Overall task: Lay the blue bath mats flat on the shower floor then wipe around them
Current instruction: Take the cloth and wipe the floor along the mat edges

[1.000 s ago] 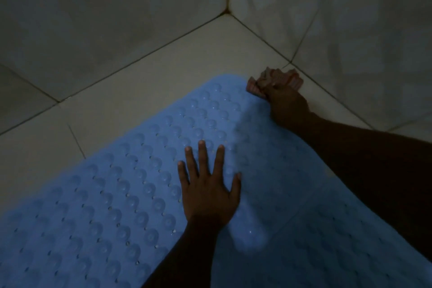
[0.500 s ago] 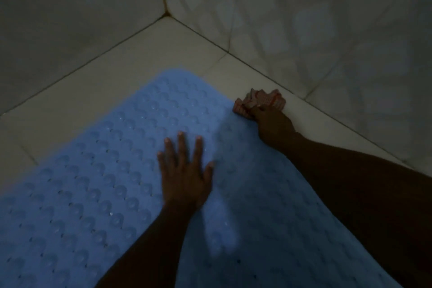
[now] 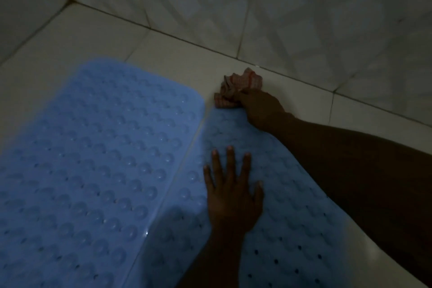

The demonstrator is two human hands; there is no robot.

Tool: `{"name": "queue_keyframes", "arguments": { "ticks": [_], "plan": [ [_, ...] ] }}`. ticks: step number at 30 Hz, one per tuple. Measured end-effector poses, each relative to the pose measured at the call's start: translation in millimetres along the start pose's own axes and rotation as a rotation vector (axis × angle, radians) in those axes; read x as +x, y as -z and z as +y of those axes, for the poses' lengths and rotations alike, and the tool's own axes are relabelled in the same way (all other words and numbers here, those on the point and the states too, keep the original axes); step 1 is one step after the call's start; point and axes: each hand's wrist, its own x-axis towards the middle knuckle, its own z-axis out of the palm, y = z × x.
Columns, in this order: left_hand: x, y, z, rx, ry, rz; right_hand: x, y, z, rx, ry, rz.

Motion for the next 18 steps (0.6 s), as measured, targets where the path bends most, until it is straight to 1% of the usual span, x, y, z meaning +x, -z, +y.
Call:
{"name": "queue_keyframes", "arguments": {
  "ticks": [4,7,10,11,15,18],
  "plan": [
    [0.9,0.2,0.3,0.012,0.006,-0.002,-13.2,8.2,17.1,0.003,-0.064,0.046],
    [0.7,-0.6,0.5,0.011,0.009,0.019,-39.2,19.9,50.9,0.051,-0.166,0.089],
    [1.7,-2.7,0.7,0.034,0.015,0.025,-79.0,25.9,88.3,0.105,-0.24,0.066],
    [1.9,-3.6,0.2,0.045,0.018,0.019,-93.9,27.0,99.0,0.124,-0.29,0.084],
    [1.5,-7.9,-1.9,0.057,0.022,0.02,-146.6,18.3,143.9,0.045,-0.444,0.126],
    [2.0,-10.2,-2.3,0.073,0.029,0.016,-178.9,8.4,158.8,0.023,-0.518,0.164]
  ]
}}
